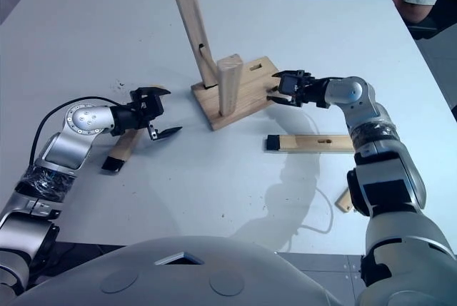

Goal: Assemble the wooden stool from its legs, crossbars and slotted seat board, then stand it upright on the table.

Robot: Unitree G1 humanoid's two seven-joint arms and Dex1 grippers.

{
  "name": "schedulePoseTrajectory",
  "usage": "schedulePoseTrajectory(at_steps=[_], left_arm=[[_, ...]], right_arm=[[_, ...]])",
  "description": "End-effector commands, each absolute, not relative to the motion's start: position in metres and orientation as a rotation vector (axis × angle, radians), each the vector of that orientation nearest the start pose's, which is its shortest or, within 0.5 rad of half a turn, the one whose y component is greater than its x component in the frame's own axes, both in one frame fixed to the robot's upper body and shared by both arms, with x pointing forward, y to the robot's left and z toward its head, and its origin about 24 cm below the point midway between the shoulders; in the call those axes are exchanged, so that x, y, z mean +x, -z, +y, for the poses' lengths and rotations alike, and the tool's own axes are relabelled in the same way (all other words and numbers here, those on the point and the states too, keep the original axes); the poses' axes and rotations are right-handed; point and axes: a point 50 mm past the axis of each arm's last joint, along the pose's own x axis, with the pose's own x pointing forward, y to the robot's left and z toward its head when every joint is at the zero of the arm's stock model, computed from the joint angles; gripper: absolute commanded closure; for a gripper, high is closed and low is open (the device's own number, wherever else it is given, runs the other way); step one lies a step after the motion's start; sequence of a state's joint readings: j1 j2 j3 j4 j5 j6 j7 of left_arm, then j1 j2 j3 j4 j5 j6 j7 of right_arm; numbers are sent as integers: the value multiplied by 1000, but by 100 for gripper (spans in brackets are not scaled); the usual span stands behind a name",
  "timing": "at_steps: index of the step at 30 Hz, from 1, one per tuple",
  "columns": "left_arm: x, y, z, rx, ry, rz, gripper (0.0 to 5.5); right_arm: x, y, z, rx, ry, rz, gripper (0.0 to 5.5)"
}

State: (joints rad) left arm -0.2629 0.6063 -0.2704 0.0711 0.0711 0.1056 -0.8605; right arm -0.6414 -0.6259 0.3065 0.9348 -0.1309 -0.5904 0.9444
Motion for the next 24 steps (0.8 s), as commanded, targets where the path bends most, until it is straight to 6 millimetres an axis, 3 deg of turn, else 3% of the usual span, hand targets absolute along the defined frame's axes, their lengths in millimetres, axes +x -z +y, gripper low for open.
schedulePoseTrajectory(at_steps=[1,6,9,13,17,21,24], left_arm=[[272,-60,174,684,974,301,12],[276,-54,181,684,918,324,12],[278,-51,187,706,902,344,12],[279,-51,193,720,889,344,12],[274,-58,195,704,907,330,12],[242,-66,184,626,1093,354,12],[218,-62,173,616,1222,398,12]], right_arm=[[293,-38,-197,-755,-1270,274,252],[272,-42,-164,-627,-1345,222,252],[264,-51,-158,-503,-1332,223,252],[282,-80,-184,-405,-1163,205,252],[321,-113,-216,-418,-873,97,252],[346,-105,-238,-592,-644,94,252],[352,-81,-237,-636,-562,134,252]])
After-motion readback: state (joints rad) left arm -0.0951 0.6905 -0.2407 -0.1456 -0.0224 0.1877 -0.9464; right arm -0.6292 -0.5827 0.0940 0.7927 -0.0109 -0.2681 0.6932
